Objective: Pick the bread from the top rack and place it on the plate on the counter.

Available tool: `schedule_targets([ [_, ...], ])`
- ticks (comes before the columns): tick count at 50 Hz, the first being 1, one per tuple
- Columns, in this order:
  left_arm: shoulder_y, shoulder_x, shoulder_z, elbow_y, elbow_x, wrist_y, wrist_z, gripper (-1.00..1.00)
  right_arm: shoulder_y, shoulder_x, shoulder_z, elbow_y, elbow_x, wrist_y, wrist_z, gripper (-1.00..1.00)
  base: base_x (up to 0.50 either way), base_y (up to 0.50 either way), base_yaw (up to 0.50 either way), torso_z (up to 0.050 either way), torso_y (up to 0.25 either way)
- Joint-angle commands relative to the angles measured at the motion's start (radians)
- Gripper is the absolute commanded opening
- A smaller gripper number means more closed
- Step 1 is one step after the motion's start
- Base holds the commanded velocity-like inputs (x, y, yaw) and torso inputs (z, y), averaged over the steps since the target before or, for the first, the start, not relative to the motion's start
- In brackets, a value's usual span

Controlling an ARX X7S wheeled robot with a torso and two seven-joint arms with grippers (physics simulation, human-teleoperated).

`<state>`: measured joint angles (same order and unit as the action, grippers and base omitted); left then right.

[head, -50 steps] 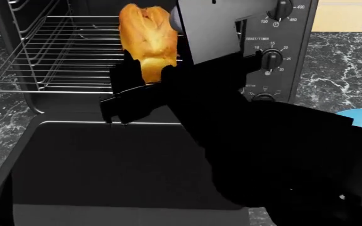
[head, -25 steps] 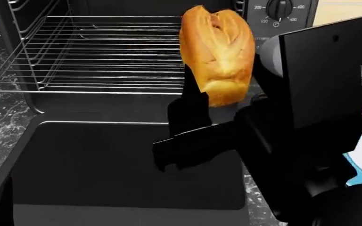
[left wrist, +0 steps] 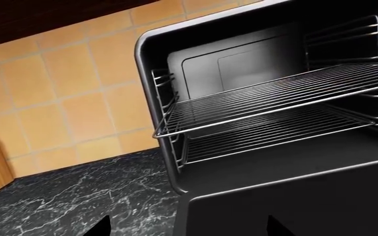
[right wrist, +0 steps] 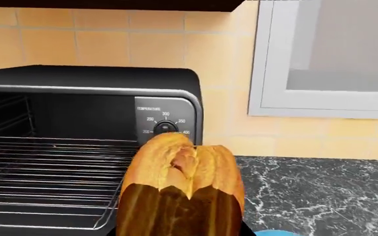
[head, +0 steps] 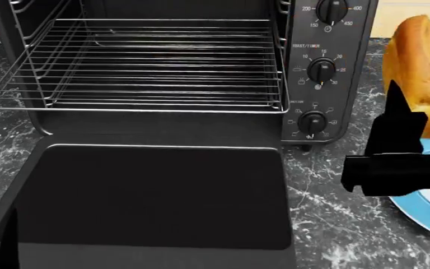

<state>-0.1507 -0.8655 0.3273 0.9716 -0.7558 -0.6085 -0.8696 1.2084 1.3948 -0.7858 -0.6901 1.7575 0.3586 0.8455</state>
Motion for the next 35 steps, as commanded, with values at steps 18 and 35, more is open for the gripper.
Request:
schedule_targets([
  [18, -0.065, 0.02, 0.041, -0.006, -0.015, -0.044, -0.012, 1.0, -0.063, -0.047, -0.057, 0.352, -0.106, 0.086, -0.084, -1.0, 0.0, 0.0, 0.0, 0.0, 0.0],
  [35, -0.127, 0.05, 0.086, -0.022, -0.017, -0.094, -0.019, 1.0, 0.023, -0.218, -0.105, 0.595, -0.168, 0.246, -0.126, -1.0, 0.0, 0.0, 0.0, 0.0, 0.0],
])
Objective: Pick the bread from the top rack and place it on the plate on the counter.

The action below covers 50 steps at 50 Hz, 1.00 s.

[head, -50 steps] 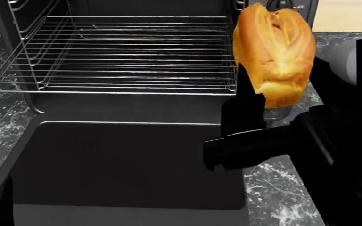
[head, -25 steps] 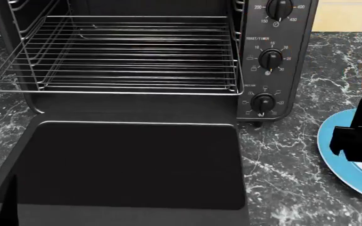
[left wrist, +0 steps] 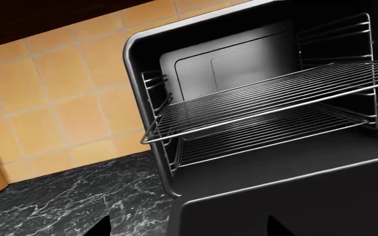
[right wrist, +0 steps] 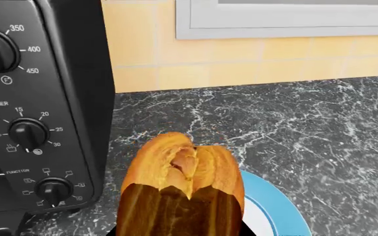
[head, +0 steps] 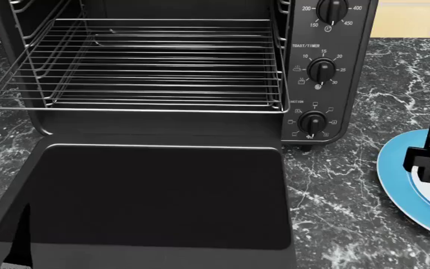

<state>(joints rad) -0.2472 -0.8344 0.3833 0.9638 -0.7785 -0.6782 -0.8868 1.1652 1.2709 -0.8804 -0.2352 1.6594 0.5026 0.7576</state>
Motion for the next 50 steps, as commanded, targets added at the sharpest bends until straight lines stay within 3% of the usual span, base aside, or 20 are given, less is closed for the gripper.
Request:
schedule_targets([
  [1, -0.032, 0.02, 0.032, -0.014, 0.006, -0.026, -0.002, 1.0, 0.074, -0.103, -0.012, 0.157, -0.072, 0.112, -0.046, -1.0, 0.0, 0.0, 0.0, 0.0, 0.0],
  [12, -0.026, 0.015, 0.036, -0.003, 0.0, -0.031, -0.017, 1.0, 0.056, -0.13, -0.024, 0.271, -0.086, 0.103, -0.085, -1.0, 0.0, 0.0, 0.0, 0.0, 0.0],
  [23, -0.041, 0.021, 0.047, -0.009, -0.003, -0.04, -0.021, 1.0, 0.109, -0.223, -0.055, 0.416, -0.15, 0.145, -0.137, -1.0, 0.0, 0.0, 0.0, 0.0, 0.0],
  [35, -0.049, 0.025, 0.06, -0.014, 0.001, -0.044, -0.021, 1.0, 0.089, -0.224, -0.051, 0.49, -0.156, 0.122, -0.145, -1.0, 0.0, 0.0, 0.0, 0.0, 0.0],
  [50, -0.117, 0.036, 0.062, 0.005, -0.054, -0.112, -0.055, 1.0, 0.182, -0.351, -0.096, 0.712, -0.249, 0.159, -0.223, -1.0, 0.0, 0.0, 0.0, 0.0, 0.0],
])
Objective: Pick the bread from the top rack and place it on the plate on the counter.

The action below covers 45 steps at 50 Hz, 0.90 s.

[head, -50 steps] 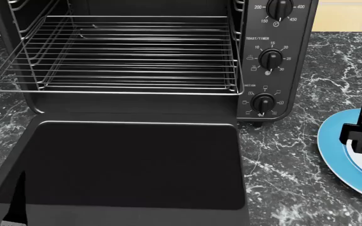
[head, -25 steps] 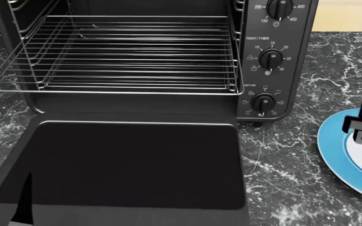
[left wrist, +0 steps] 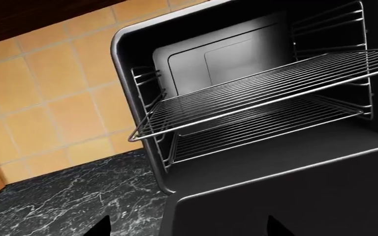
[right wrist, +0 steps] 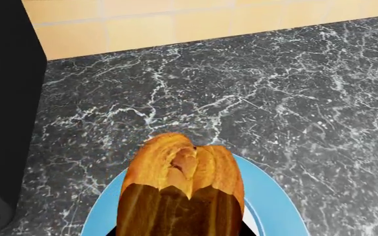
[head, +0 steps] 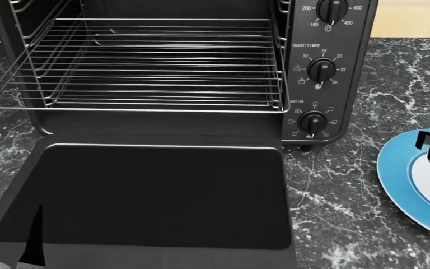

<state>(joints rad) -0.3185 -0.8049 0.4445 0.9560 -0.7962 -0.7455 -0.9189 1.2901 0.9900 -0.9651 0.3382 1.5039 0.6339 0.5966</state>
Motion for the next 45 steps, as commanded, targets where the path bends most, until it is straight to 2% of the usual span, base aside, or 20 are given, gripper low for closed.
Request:
schedule_targets([
  [1, -0.049, 0.006, 0.0, 0.014, -0.041, -0.048, -0.026, 1.0, 0.059, -0.074, -0.011, 0.15, -0.096, 0.025, -0.066, -1.0, 0.0, 0.0, 0.0, 0.0, 0.0],
  [18, -0.112, 0.027, 0.026, 0.024, -0.082, -0.115, -0.068, 1.0, 0.046, -0.182, -0.042, 0.369, -0.16, -0.031, -0.165, -1.0, 0.0, 0.0, 0.0, 0.0, 0.001],
  [29, -0.104, 0.023, 0.039, 0.027, -0.076, -0.109, -0.077, 1.0, 0.044, -0.202, -0.042, 0.411, -0.168, -0.045, -0.18, -1.0, 0.0, 0.0, 0.0, 0.0, 0.0],
  [30, -0.099, 0.021, 0.037, 0.028, -0.075, -0.105, -0.079, 1.0, 0.047, -0.196, -0.036, 0.396, -0.165, -0.049, -0.179, 1.0, 0.0, 0.0, 0.0, 0.0, 0.0],
  [45, -0.084, 0.005, 0.039, 0.031, -0.075, -0.079, -0.078, 1.0, 0.054, -0.143, -0.018, 0.282, -0.14, -0.021, -0.118, 1.0, 0.0, 0.0, 0.0, 0.0, 0.0],
])
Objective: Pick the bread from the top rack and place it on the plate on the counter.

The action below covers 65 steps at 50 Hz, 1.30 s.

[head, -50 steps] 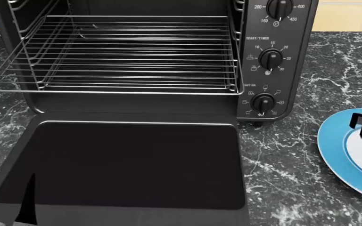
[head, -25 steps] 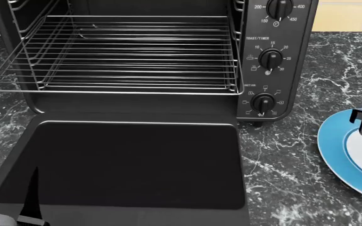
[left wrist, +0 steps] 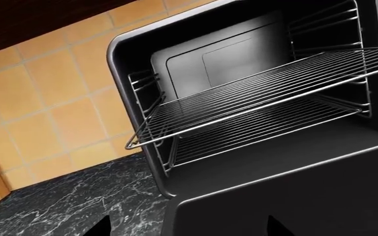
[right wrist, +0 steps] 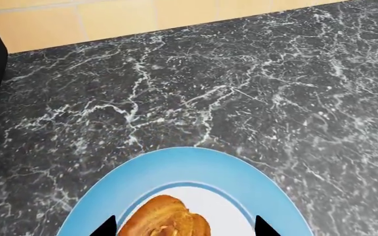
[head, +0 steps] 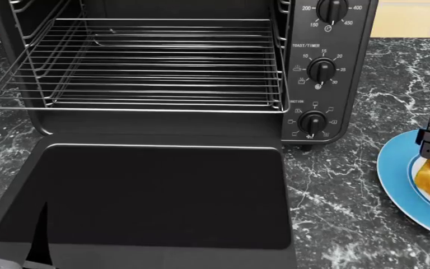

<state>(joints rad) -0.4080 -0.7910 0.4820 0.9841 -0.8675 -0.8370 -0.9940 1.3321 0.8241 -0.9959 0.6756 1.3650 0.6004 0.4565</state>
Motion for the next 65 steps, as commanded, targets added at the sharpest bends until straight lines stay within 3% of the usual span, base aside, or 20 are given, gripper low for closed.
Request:
schedule_targets([
  [1, 0.006, -0.012, -0.003, 0.004, -0.008, 0.014, -0.004, 1.0, 0.011, 0.041, 0.026, -0.096, 0.011, 0.006, 0.034, 1.0, 0.0, 0.0, 0.0, 0.0, 0.0],
  [26, 0.065, -0.029, 0.014, -0.024, 0.059, 0.109, 0.032, 1.0, -0.077, 0.331, 0.119, -0.769, 0.116, -0.057, 0.235, 1.0, 0.0, 0.0, 0.0, 0.0, 0.0],
  [37, 0.077, -0.036, 0.015, -0.018, 0.063, 0.124, 0.03, 1.0, -0.206, 0.6, 0.158, -1.159, 0.21, -0.227, 0.362, 1.0, 0.0, 0.0, 0.0, 0.0, 0.0],
  [43, 0.078, -0.042, 0.014, -0.012, 0.06, 0.126, 0.026, 1.0, -0.215, 0.673, 0.166, -1.278, 0.23, -0.262, 0.393, 1.0, 0.0, 0.0, 0.0, 0.0, 0.0],
  [52, 0.075, -0.048, 0.012, -0.011, 0.054, 0.13, 0.023, 1.0, -0.252, 0.745, 0.144, -1.396, 0.219, -0.353, 0.417, 1.0, 0.0, 0.0, 0.0, 0.0, 0.0],
  [65, 0.072, -0.055, 0.012, -0.004, 0.044, 0.129, 0.01, 1.0, -0.273, 0.747, 0.13, -1.568, 0.17, -0.389, 0.538, 1.0, 0.0, 0.0, 0.0, 0.0, 0.0],
])
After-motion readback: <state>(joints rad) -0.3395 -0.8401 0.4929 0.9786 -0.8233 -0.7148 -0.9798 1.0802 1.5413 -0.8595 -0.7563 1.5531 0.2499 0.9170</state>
